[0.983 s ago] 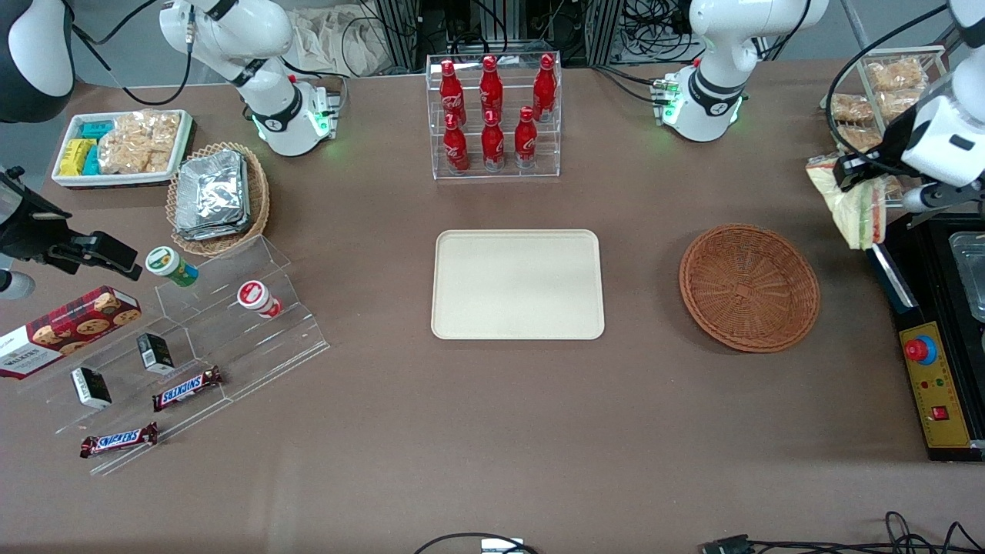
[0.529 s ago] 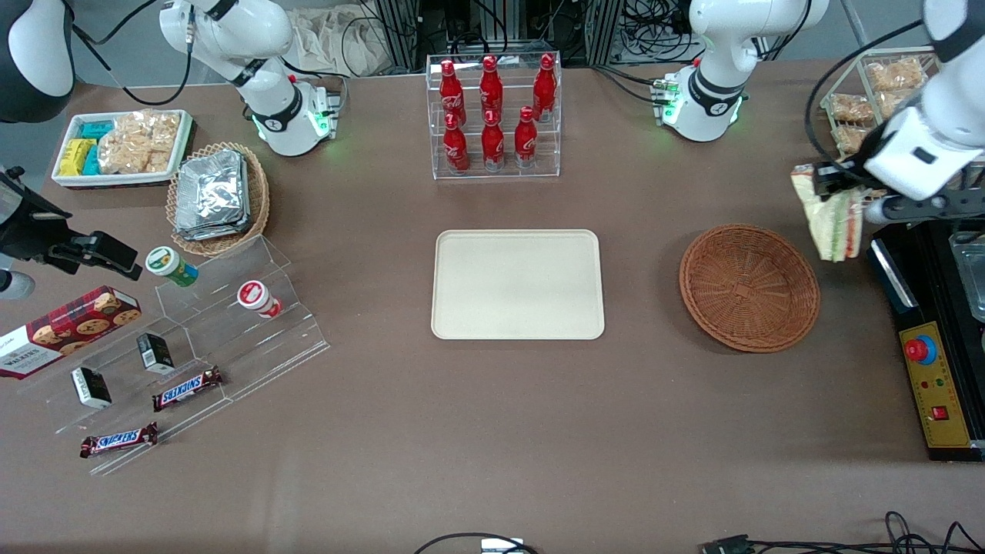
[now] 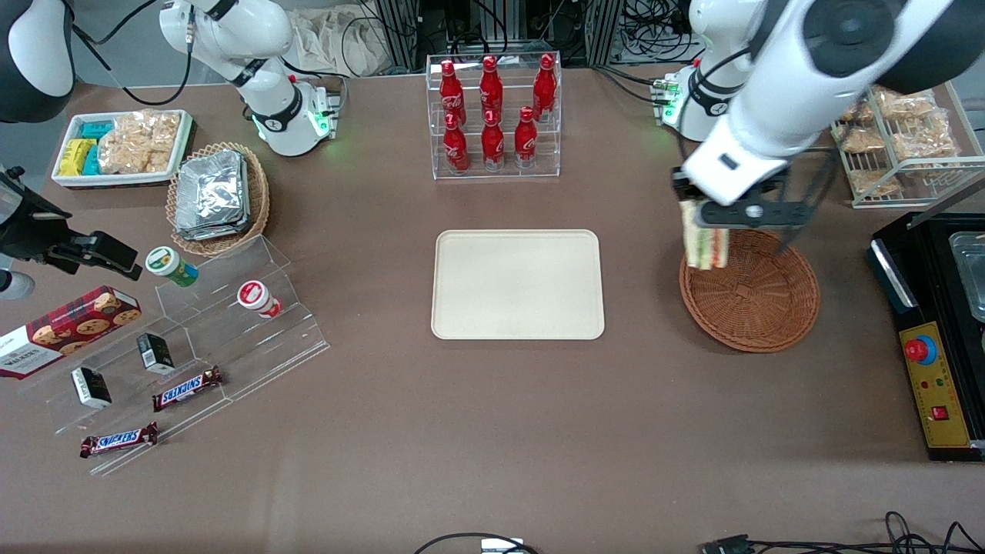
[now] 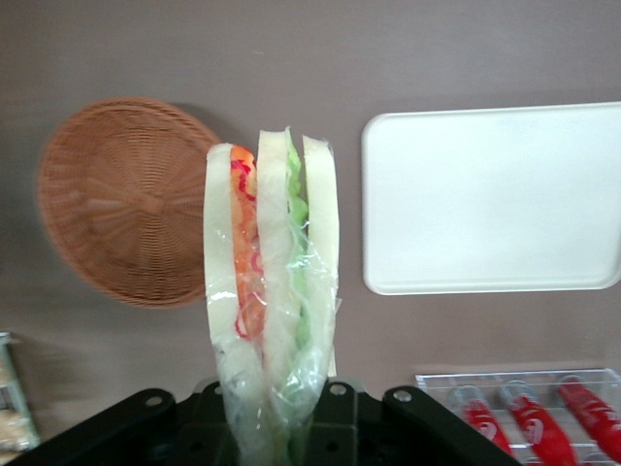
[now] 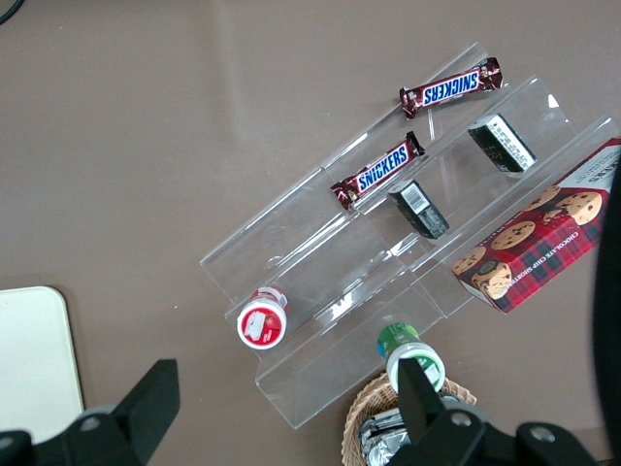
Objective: Place sandwich from basket to tray
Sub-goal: 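Carry the sandwich over the cream tray with the left gripper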
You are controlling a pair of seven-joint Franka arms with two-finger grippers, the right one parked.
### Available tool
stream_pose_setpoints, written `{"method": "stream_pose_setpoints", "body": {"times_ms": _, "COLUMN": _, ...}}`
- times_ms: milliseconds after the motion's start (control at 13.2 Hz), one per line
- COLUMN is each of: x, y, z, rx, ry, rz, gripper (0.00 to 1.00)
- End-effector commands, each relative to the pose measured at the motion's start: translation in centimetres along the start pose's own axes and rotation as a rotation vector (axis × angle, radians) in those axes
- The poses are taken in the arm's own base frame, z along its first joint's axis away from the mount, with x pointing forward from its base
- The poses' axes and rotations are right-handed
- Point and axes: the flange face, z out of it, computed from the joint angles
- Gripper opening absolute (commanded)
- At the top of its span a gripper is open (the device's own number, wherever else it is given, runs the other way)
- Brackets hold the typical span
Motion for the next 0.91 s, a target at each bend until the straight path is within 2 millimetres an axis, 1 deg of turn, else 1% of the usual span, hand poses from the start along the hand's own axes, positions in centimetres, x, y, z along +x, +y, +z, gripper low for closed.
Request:
{"method": "stream_pose_setpoints", "body": {"times_ms": 0, "x": -0.4, "y": 4.2, "z": -0.3, "rx": -0.024, "ry": 0.033, "rz": 0.003, "gripper": 0.00}}
{"method": "stream_pose_setpoints", "body": {"times_ms": 76, "x": -0.2, "y": 5.2, "z": 0.4, "rx": -0.031, "ry": 0.024, "rz": 0.002, "gripper": 0.00}}
{"method": "stream_pose_setpoints", "body": {"times_ms": 227, "x": -0.8, "y": 7.4, "z": 1.8, "rx": -0.032, "ry": 0.008, "rz": 0.023, "gripper": 0.00}}
{"method": "stream_pose_setpoints", "body": {"times_ms": 378, "x": -0.9, "y": 8.4, "z": 4.4, "rx": -0.029, "ry": -0.001, "rz": 0.024, "gripper": 0.00}}
{"method": "stream_pose_setpoints", "body": {"times_ms": 454, "x": -0.9, "y": 9.2, "z": 5.5, "rx": -0.038, "ry": 0.007, "rz": 0.005, "gripper": 0.00}}
{"method": "stream_pose_setpoints", "body": {"times_ms": 529, "x": -0.4, "y": 9.6, "z": 7.8, "rx": -0.046, "ry": 0.005, "rz": -0.013, "gripper": 0.00}}
{"method": "stream_pose_setpoints", "body": {"times_ms": 605, "x": 0.1, "y": 10.0, "z": 9.4, "rx": -0.067, "ry": 0.024, "rz": -0.022, "gripper": 0.00}}
{"method": "stream_pose_setpoints", "body": {"times_ms": 756, "x": 1.4, "y": 10.3, "z": 13.4, "rx": -0.089, "ry": 0.032, "rz": -0.033, "gripper": 0.00}}
{"method": "stream_pose_setpoints", "body": {"times_ms": 832, "x": 2.6, "y": 10.2, "z": 16.2, "rx": -0.052, "ry": 0.043, "rz": -0.017, "gripper": 0.00}}
